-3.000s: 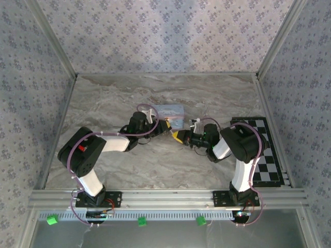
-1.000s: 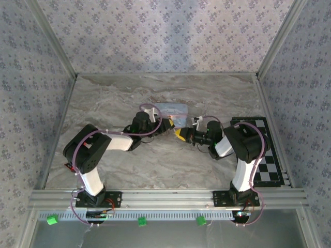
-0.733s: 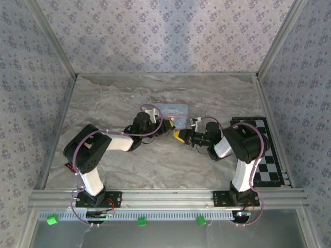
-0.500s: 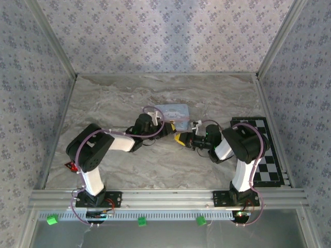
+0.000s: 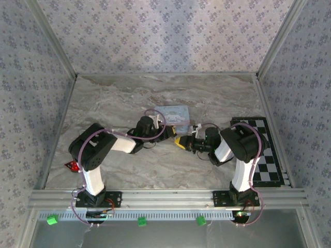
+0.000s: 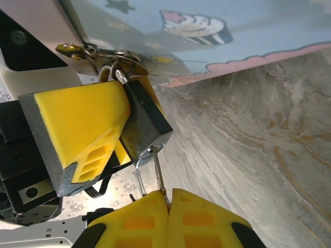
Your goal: Unlock a padlock with a key
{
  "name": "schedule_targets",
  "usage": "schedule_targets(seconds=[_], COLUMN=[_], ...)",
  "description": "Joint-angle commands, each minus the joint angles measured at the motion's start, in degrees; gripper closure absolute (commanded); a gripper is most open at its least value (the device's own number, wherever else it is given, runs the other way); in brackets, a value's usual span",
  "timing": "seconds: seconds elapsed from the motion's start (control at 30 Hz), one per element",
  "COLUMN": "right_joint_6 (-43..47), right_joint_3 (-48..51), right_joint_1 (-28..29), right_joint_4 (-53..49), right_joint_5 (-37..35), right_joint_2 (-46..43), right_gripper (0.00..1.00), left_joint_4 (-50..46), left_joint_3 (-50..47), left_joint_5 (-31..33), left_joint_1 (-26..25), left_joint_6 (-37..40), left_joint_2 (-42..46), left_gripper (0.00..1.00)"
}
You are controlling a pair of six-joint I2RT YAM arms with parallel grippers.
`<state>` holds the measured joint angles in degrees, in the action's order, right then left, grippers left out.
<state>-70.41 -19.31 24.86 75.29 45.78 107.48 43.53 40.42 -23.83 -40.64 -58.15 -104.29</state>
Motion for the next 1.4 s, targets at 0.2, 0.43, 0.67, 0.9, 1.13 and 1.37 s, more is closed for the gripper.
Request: schedule_targets(seconds=[0.2, 0.43, 0.67, 0.9, 1.13, 1.37], right_joint_6=[0.88, 0.76, 0.69, 1.28, 0.53, 0.43], right_joint_3=[-1.66, -1.66, -1.78, 0.13, 0.92, 1.12], right_joint_1=[1.2, 1.68, 1.78, -1.28, -4.42, -5.24], right_joint_4=[4.56, 4.57, 4.6, 4.6, 4.55, 4.54], right_joint_5=[-5.85, -6.77, -6.67, -5.48, -4.71, -5.44], right_joint_2=[1.74, 2.71, 3.0, 2.26, 2.82, 2.73], right_gripper=[1.0, 1.0, 1.0, 1.0, 1.0, 1.0], left_joint_4=[1.92, 3.67, 3.67, 3.23, 3.48, 3.32], left_joint_3=[0.09, 0.09, 0.17, 0.06, 0.08, 0.27], left_joint_5=[-8.41, -9.04, -9.12, -8.86, -8.71, -8.6], left_joint_1=[-3.05, -3.04, -3.06, -2.79, -2.76, -2.76], left_joint_6=[-0.45, -1.44, -1.6, -1.7, -1.44, -1.35], left_joint_2=[-1.78, -1.97, -1.93, -1.71, -0.92, -0.74], left_gripper=[0.78, 0.76, 0.82, 0.9, 0.95, 0.98])
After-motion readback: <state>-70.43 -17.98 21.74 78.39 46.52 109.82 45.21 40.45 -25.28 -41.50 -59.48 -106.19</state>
